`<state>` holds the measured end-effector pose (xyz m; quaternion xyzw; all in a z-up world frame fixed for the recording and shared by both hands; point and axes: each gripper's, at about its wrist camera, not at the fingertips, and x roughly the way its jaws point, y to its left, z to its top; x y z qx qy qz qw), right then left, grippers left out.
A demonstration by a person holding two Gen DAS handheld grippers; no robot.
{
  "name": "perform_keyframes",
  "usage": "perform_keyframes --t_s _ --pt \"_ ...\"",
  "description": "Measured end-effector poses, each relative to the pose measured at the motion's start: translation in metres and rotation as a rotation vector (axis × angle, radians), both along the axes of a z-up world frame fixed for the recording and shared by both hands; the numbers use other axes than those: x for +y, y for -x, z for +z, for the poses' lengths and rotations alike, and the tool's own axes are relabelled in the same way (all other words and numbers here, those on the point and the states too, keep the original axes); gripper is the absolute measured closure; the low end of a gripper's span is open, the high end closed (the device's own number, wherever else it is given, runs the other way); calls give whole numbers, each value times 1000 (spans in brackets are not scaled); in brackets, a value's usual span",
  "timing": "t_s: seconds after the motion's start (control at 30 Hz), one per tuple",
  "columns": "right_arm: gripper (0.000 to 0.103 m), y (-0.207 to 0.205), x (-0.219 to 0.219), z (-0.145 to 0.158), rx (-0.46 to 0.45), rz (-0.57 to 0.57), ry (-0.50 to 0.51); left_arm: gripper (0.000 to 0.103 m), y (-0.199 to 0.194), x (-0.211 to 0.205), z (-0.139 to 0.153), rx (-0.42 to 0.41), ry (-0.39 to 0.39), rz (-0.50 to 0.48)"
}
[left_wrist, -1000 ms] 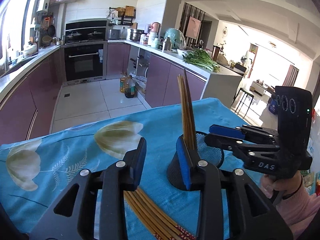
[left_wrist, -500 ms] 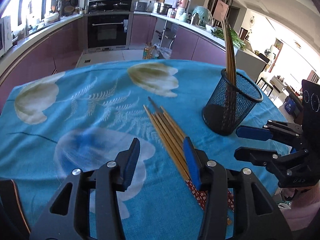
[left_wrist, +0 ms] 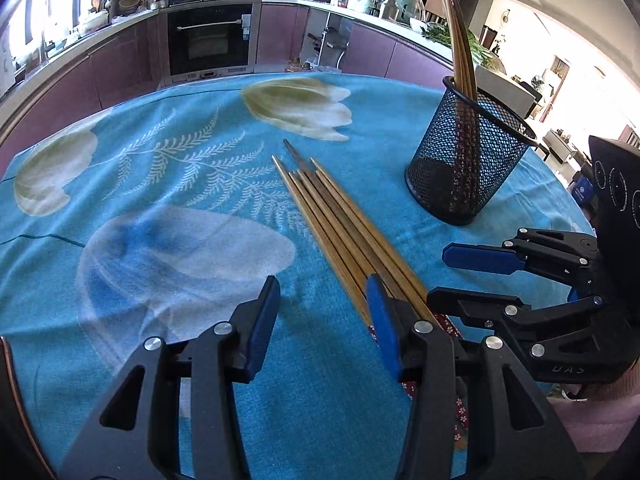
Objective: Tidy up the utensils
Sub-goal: 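Return both open tools to the remaining chopsticks on the cloth, then grasp a chopstick with the left tool while the right tool grasps another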
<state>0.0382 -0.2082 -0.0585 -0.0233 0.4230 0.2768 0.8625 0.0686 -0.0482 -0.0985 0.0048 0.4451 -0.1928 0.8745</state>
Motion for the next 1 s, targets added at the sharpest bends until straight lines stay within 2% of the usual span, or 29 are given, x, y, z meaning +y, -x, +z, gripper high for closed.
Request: perform_keyframes --t_s 0.43,0.57,0.67,1.0 --pt "69 -3 4 -1 -6 -9 33 59 -1 -6 -1 -5 -37 -10" --pt "75 -4 6 -3 -18 -19 69 62 -1 -6 0 -3 -49 -17" --pt "76 -5 7 -3 -19 -24 71 62 -1 -6 0 -3 -48 -17" --pt "74 -15 24 -5 -42 -30 105 72 -6 -11 -2 -14 -95 -22"
